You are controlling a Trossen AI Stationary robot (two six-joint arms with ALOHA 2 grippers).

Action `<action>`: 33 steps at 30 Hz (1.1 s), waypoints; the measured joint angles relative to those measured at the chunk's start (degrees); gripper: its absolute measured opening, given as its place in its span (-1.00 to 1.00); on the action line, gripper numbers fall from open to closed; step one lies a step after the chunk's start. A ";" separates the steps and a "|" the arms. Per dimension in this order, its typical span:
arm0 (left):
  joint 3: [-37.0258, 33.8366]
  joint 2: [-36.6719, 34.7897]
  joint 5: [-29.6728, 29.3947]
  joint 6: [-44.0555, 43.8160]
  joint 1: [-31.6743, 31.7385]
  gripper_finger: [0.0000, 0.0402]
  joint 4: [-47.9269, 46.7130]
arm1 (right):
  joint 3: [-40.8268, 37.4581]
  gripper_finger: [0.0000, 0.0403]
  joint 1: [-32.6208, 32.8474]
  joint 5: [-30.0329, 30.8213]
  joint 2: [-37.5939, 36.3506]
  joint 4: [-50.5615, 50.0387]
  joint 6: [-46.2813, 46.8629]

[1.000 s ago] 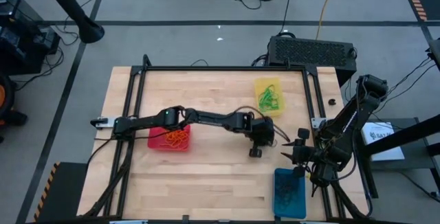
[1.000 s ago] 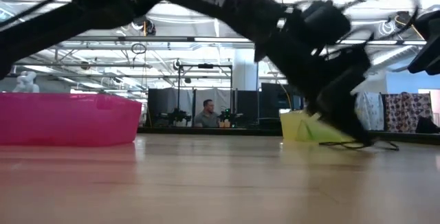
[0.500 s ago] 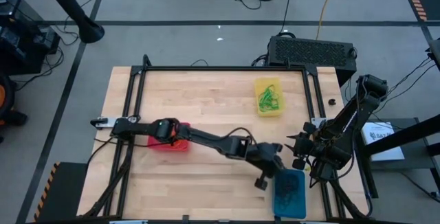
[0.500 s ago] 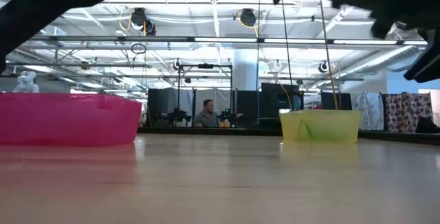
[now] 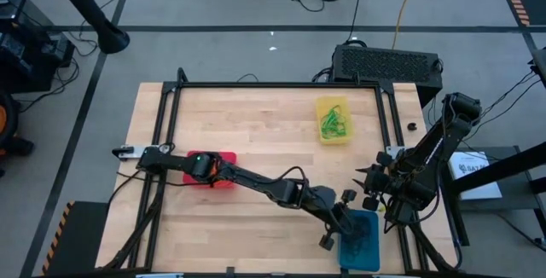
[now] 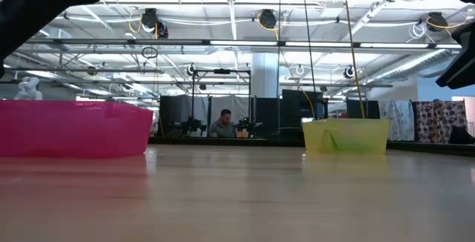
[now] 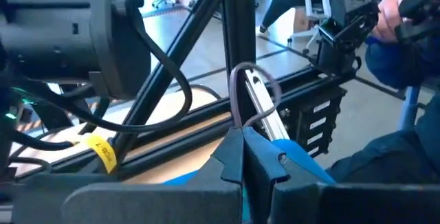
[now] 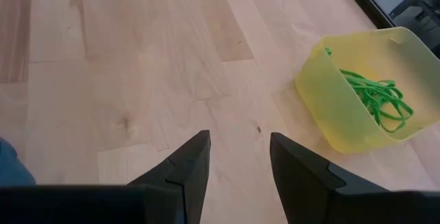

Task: Sort rubber bands into baskets
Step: Put the violet rubber band into the blue bin, then return to Home Position

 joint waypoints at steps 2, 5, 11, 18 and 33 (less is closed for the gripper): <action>0.00 -0.02 0.02 -0.51 0.00 -1.00 -0.85 | 0.00 -0.28 -0.02 -0.02 0.00 0.00 0.00; 0.02 0.77 0.02 -2.86 0.00 -1.00 -2.08 | 0.00 -0.28 -0.02 -0.09 0.00 0.15 0.00; 0.00 2.81 -0.02 -4.43 0.22 -0.98 -2.63 | 0.00 -0.28 0.00 -0.14 0.01 0.99 0.00; 0.00 3.10 -0.07 -3.99 0.22 -0.85 -3.86 | 0.00 -0.28 0.00 -0.12 0.02 1.35 0.00; 0.48 1.95 -2.61 -2.78 0.20 -0.23 -13.40 | 0.00 -0.28 -0.01 -1.70 0.04 1.32 -0.08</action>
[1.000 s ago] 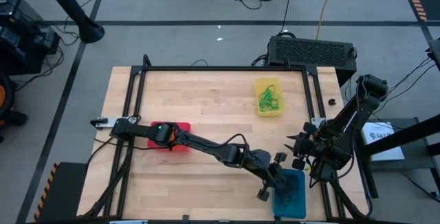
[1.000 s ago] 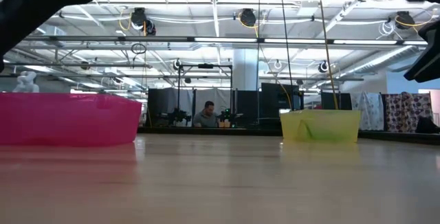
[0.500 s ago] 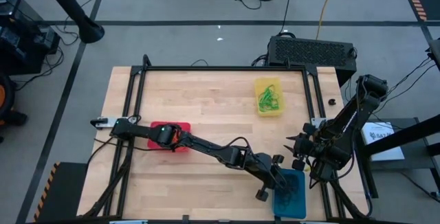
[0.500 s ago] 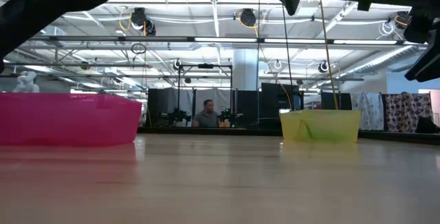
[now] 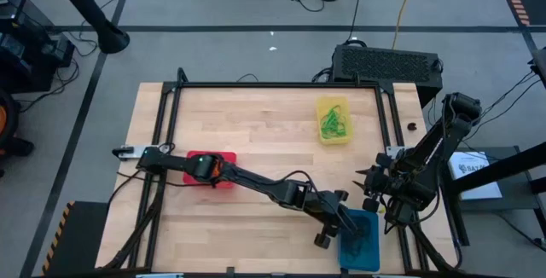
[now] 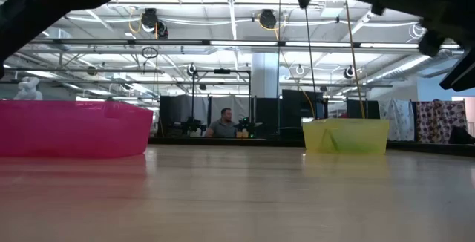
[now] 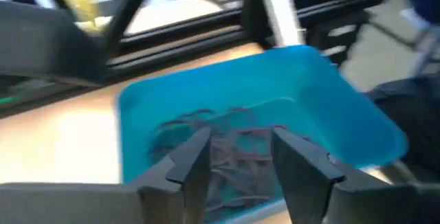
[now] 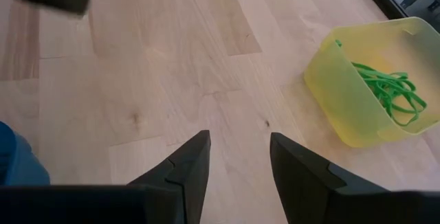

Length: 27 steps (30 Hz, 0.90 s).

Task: Sort rubber bands into baskets
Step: Return to Home Position

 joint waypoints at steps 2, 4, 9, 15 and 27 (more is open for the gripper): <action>0.02 -0.93 -4.17 0.17 -0.03 -0.19 -1.94 | 0.00 -0.28 0.01 0.02 0.00 0.00 0.03; 0.02 -2.71 -8.78 0.28 0.00 -0.18 -5.50 | 0.00 -0.28 -0.01 0.04 -0.02 -0.03 -0.03; 0.07 -10.03 -19.81 0.41 0.14 -0.18 -21.38 | 0.00 -0.28 -0.77 0.38 -0.02 0.01 0.01; -0.02 -19.66 -28.01 -0.42 0.97 -0.18 -51.69 | 0.02 -0.28 -3.85 0.33 -0.19 0.67 -1.48; -0.26 -34.81 -39.37 -9.18 4.87 -0.18 -77.55 | 4.89 -0.28 -16.17 0.79 -8.10 6.08 -17.60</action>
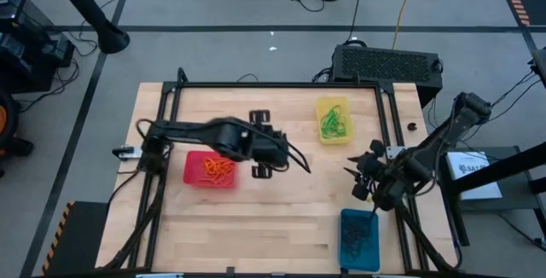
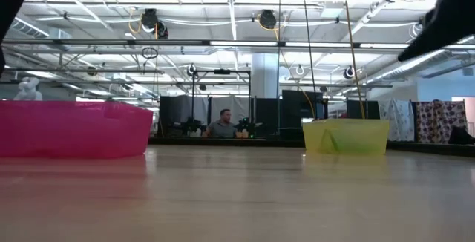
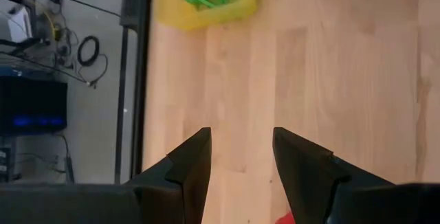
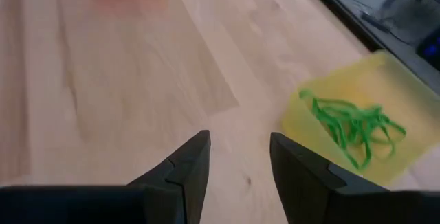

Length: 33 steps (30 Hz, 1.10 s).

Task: Sort rubber bands into baskets
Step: Return to Home Position

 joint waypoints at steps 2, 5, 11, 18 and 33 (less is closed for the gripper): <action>0.00 -1.78 -0.25 0.22 0.41 -0.18 -0.22 | 0.00 -0.28 -1.25 -0.42 -2.28 2.58 -5.04; -0.02 -4.76 -1.07 -0.04 0.76 -0.18 -2.37 | 0.00 -0.28 -2.56 -1.12 -6.22 6.62 -12.16; -9.38 -15.60 -6.80 -2.79 1.14 -0.19 -0.73 | 0.05 -0.28 -4.77 -5.35 -16.38 13.59 -27.52; -41.12 -36.33 -16.82 -11.63 1.11 -0.19 13.15 | 0.07 -0.28 -4.77 -6.40 -28.59 13.88 -37.84; -103.55 -67.64 -18.69 -8.37 2.73 -0.19 73.08 | -1.31 -0.28 -4.73 -6.55 -47.93 13.78 -42.96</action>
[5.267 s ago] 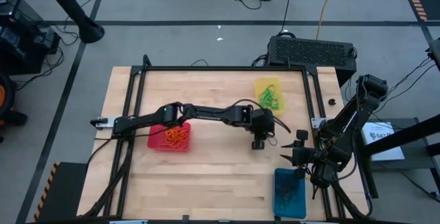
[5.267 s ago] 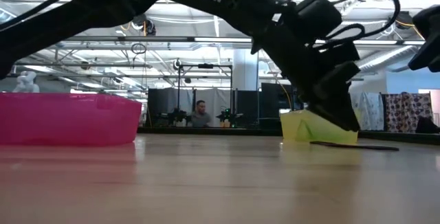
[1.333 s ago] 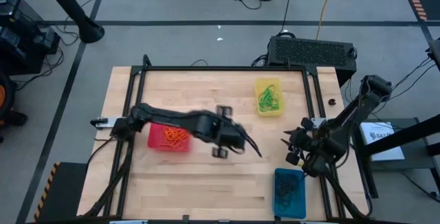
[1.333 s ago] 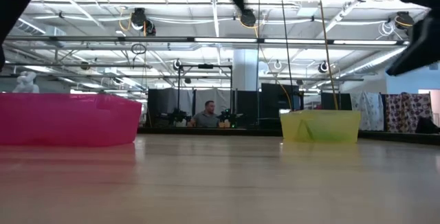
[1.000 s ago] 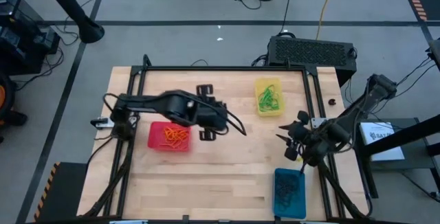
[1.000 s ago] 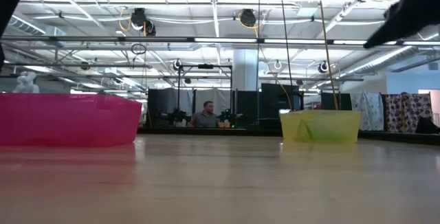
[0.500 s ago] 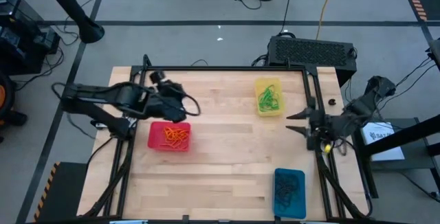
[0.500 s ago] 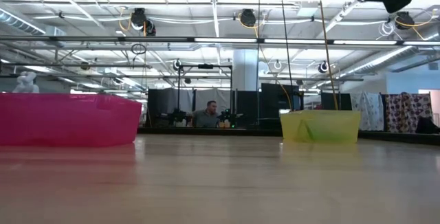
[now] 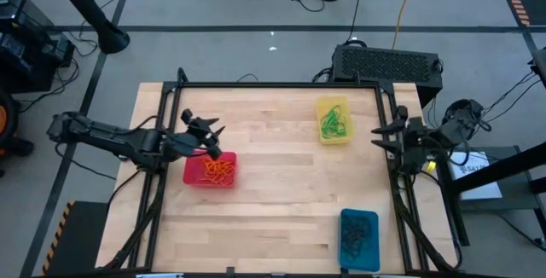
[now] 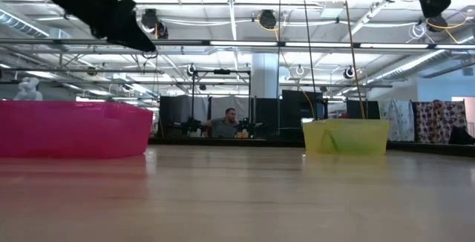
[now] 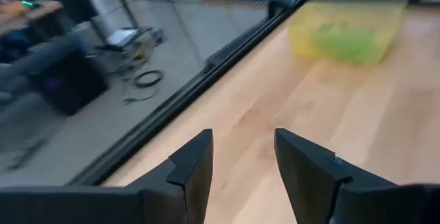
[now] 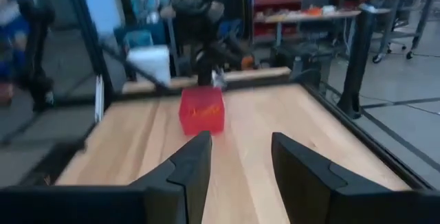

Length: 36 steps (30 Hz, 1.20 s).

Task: Sort rubber bands into baskets
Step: Return to Home Position

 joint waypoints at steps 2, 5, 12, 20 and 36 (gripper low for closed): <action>-3.54 -3.65 2.71 0.01 0.41 -0.19 4.44 | -1.92 -0.28 0.00 2.55 -1.67 4.53 -0.77; -8.16 -8.14 5.43 0.98 0.86 -0.19 10.36 | -7.51 -0.28 -0.02 8.68 -3.18 17.55 -6.15; -19.34 -12.89 8.07 1.73 1.99 -0.19 25.50 | -21.25 -0.28 0.00 4.31 -3.44 37.08 -17.72; -25.21 -13.12 9.92 -4.89 2.07 -0.18 29.19 | -27.67 -0.28 0.00 3.02 -3.48 30.98 -4.69; -30.72 -12.92 11.34 -9.28 2.01 -0.18 34.70 | -33.11 -0.28 0.24 3.40 -3.44 30.46 0.01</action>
